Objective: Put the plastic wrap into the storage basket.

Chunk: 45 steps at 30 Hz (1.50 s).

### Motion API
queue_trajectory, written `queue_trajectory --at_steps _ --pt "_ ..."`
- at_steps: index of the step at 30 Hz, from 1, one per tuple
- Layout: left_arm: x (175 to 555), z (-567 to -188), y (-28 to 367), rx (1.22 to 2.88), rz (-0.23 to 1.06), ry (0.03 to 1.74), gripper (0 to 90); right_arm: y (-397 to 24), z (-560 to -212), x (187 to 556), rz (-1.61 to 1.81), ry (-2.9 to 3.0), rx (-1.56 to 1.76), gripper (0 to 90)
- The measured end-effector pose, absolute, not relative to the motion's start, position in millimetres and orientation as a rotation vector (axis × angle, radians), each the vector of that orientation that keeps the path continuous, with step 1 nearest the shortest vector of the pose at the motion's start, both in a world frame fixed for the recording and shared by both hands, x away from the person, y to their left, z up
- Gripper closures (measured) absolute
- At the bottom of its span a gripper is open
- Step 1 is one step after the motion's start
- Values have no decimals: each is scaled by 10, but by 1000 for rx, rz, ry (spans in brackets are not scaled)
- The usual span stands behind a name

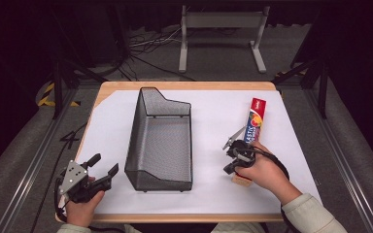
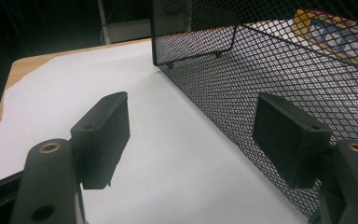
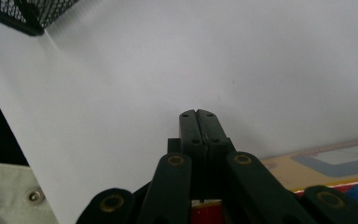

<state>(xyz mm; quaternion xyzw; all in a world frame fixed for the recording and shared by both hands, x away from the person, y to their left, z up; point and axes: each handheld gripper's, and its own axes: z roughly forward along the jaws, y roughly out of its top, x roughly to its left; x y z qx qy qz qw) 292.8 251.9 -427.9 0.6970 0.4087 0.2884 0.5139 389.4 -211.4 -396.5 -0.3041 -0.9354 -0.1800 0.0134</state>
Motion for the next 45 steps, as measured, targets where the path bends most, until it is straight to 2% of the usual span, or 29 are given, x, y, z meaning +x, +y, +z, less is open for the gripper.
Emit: queue_trajectory --at_steps 30,45 --pt "2941 -4289 2487 1689 696 986 281 -2996 -3943 3590 -589 -2771 -1124 900" --pt "2974 -4289 2461 1694 696 983 282 -3224 -3929 3498 -595 -2799 -1194 900"
